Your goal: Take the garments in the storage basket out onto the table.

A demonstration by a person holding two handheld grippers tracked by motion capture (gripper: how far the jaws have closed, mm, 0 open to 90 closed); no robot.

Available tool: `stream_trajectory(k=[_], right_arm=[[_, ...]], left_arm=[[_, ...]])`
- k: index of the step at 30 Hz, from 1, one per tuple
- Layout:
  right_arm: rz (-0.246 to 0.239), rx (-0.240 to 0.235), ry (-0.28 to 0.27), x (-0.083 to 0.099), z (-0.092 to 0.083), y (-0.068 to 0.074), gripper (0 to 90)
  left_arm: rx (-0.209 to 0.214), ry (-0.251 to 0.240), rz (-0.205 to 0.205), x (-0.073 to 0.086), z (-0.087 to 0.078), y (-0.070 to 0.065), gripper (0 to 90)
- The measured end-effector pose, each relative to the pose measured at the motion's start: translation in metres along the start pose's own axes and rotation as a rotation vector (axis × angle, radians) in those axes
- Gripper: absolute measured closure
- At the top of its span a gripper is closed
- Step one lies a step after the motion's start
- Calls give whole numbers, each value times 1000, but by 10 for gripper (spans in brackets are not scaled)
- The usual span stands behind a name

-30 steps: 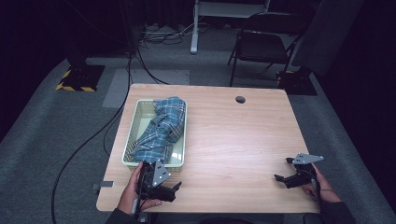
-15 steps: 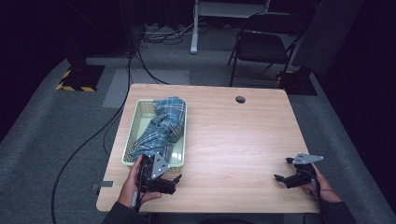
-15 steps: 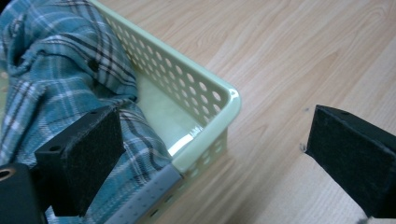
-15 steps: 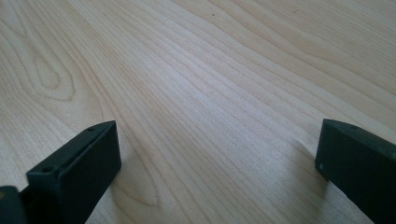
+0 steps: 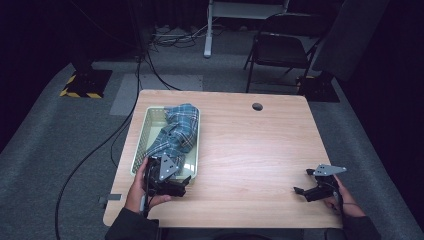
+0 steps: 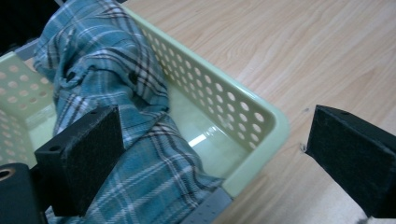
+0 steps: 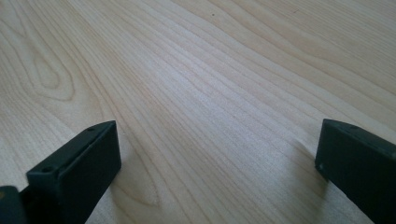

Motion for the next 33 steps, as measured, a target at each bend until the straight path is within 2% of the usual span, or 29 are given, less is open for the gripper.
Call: stream_trajectory(k=[14,21,26,33], right_arm=[[0,0,0,0,0,0,2],[0,0,0,0,0,0,2],[0,1,0,0,0,0,1],[0,0,0,0,0,0,2]], left_arm=[[-61,54,-11,-14,13,18,31],[-62,56,-25,-21,16,29,31],[-79,75,-32,-25,20,40,31],[-94,100,-58,-23,25,55,31]])
Point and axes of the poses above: each handheld gripper's, and its own axes: z roughly forward along the jaws, x roughly out of its underside, y roughly to its left, the point moved 4 cm from there along z, roughly forward along the jaws, and after that the axes turned 4 degrees about x, right-handed, at the moved point
